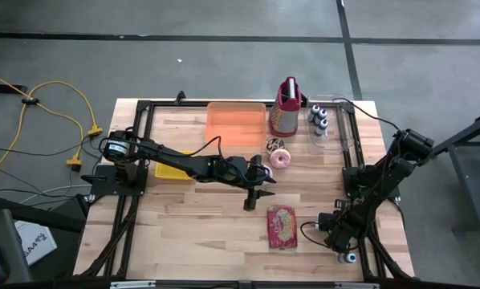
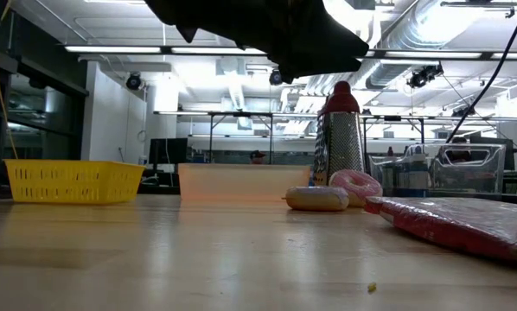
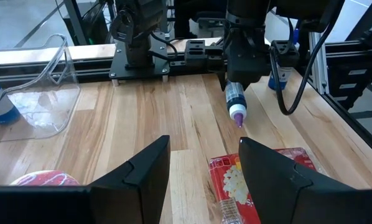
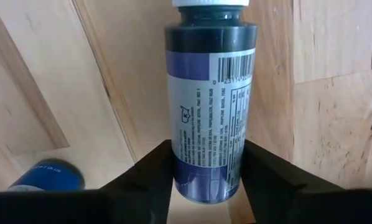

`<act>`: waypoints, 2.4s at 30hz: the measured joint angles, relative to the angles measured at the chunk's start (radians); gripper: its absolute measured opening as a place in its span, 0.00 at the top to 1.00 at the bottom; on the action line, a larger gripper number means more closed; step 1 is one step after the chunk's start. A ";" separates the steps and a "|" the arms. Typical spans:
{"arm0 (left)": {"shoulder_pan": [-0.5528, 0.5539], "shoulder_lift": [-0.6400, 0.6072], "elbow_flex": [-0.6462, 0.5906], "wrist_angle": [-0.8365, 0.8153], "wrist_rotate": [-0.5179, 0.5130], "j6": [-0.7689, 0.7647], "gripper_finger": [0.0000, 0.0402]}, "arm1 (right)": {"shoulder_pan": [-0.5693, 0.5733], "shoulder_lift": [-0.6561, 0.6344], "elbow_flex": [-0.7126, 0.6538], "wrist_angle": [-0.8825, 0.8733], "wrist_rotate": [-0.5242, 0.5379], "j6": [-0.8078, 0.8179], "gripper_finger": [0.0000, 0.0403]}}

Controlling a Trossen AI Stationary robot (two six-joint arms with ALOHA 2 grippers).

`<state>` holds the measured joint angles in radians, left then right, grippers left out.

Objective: Pick & Place Food Item
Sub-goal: Put the violet food coloring bottle into the transparent bin

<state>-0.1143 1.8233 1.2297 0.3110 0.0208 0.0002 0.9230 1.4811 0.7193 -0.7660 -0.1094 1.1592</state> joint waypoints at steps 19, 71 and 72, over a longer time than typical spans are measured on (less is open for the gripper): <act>0.000 0.000 0.000 0.000 0.000 0.000 0.54 | -0.007 -0.011 0.000 0.049 0.092 0.094 0.64; 0.000 0.000 0.000 0.056 0.171 -0.079 0.54 | -0.199 -0.122 0.000 0.487 0.793 -0.248 0.64; 0.000 0.000 0.000 0.056 0.171 -0.079 0.54 | -0.199 -0.122 0.000 0.487 0.801 -0.246 0.64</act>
<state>-0.1144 1.8233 1.2297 0.3672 0.1917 -0.0792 0.7243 1.3590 0.7197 -0.2795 0.6912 0.9128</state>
